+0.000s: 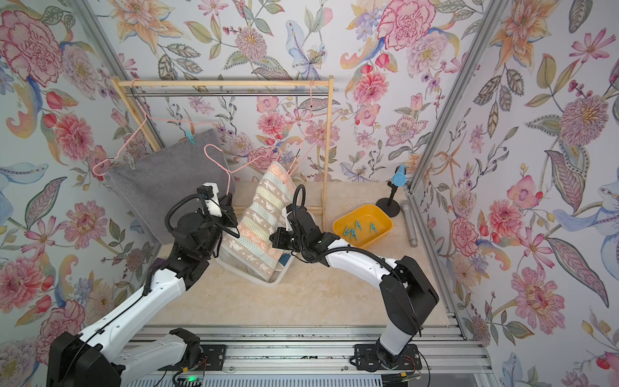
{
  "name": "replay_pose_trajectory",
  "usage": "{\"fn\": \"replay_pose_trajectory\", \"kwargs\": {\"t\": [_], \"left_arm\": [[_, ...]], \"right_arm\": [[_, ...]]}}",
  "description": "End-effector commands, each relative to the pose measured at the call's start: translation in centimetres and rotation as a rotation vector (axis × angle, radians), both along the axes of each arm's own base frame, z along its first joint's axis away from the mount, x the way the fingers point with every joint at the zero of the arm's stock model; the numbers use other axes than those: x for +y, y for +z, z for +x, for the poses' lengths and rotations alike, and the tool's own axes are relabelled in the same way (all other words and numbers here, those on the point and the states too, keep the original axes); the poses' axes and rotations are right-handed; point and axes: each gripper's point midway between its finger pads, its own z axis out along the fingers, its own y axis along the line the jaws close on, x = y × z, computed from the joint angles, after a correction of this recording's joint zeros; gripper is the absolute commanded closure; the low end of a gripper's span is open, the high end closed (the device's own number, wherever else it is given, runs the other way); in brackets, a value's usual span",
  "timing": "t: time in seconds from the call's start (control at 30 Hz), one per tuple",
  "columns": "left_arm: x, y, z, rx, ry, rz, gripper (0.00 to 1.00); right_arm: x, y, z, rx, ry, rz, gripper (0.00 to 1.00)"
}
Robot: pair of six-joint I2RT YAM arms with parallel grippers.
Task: Remove the clothespins securing towels to the hanger
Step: Remove the towel from the hanger.
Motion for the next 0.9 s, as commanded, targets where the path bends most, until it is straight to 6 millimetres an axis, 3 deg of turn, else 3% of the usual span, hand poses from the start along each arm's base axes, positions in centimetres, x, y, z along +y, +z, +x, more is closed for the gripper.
{"fn": "replay_pose_trajectory", "kwargs": {"t": [0.0,0.6,0.87], "left_arm": [[1.1,5.1,-0.1,-0.130,0.038,-0.035,1.00],[0.6,6.7,0.5,-0.168,0.029,-0.034,1.00],[0.1,5.2,0.9,-0.144,0.002,-0.053,1.00]], "right_arm": [[-0.6,-3.3,-0.1,0.053,-0.002,-0.088,1.00],[-0.9,-8.5,0.2,0.136,-0.007,-0.217,1.00],[-1.8,-8.8,-0.3,0.148,-0.015,-0.227,1.00]]}}
